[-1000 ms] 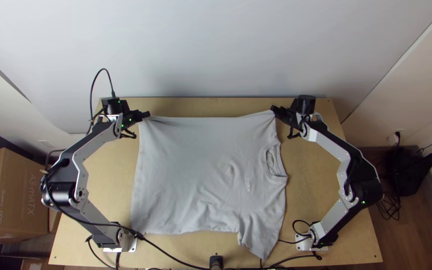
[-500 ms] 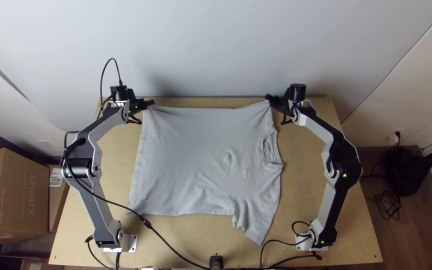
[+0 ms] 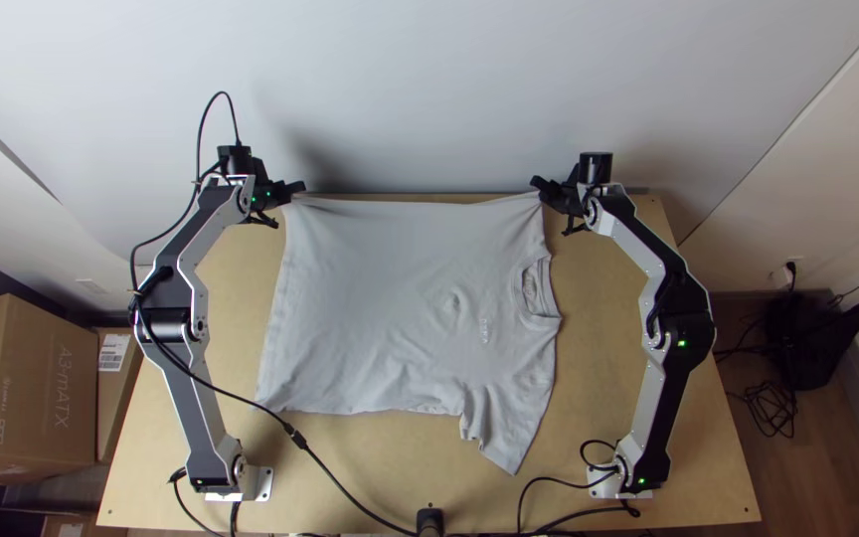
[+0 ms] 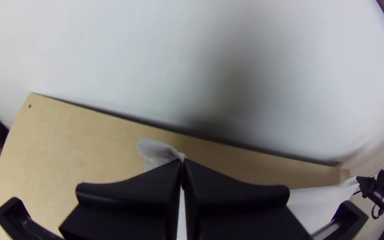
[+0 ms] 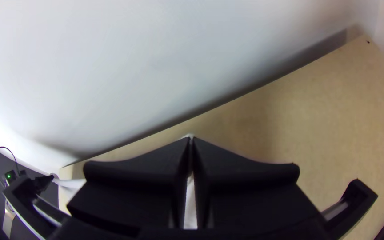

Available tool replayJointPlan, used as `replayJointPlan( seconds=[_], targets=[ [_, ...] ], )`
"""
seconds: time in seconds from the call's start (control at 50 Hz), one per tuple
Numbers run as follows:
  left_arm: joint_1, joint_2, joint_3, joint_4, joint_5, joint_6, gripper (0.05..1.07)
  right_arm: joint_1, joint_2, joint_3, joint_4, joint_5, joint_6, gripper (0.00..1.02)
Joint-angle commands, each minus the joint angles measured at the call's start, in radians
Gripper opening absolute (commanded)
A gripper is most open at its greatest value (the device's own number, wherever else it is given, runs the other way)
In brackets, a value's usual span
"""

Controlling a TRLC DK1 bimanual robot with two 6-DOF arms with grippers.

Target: Fold the t-shirt

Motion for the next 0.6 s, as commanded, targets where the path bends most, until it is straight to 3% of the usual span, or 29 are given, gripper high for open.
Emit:
replayJointPlan(
  seconds=[0.0, 0.12, 0.14, 0.16, 0.2, 0.22, 0.24, 0.38, 0.58],
  targets=[
    [0.02, -0.027, 0.004, -0.038, 0.012, -0.003, 0.08, -0.009, -0.028, 0.001, -0.018, 0.011, -0.005, 0.02],
    [0.029, -0.041, -0.027, -0.041, 0.018, 0.003, 0.08, -0.006, -0.031, -0.016, -0.016, 0.012, -0.024, 0.05],
    [0.031, -0.046, -0.03, -0.041, 0.018, 0.005, 0.09, -0.005, -0.031, -0.014, -0.018, 0.012, -0.027, 0.17],
    [0.031, -0.052, -0.033, -0.041, 0.017, 0.007, 0.16, -0.005, -0.031, -0.016, -0.02, 0.011, -0.024, 0.35],
    [0.026, -0.066, -0.038, -0.044, 0.018, 0.022, 0.54, -0.003, -0.031, -0.01, -0.056, 0.011, -0.022, 0.78],
    [0.023, -0.07, -0.042, -0.046, 0.017, 0.036, 0.79, -0.003, -0.03, 0.003, -0.082, 0.011, -0.024, 0.9],
    [0.02, -0.073, -0.039, -0.063, 0.017, 0.045, 1.0, -0.003, -0.025, 0.016, -0.104, 0.012, -0.027, 0.97],
    [0.026, -0.116, -0.025, -0.057, -0.012, 0.05, 1.02, -0.011, -0.073, 0.013, -0.136, 0.011, -0.12, 0.99],
    [0.069, -0.153, 0.016, -0.043, 0.003, 0.039, 1.02, -0.029, -0.223, -0.011, -0.428, 0.009, -0.102, 0.99]
  ],
)
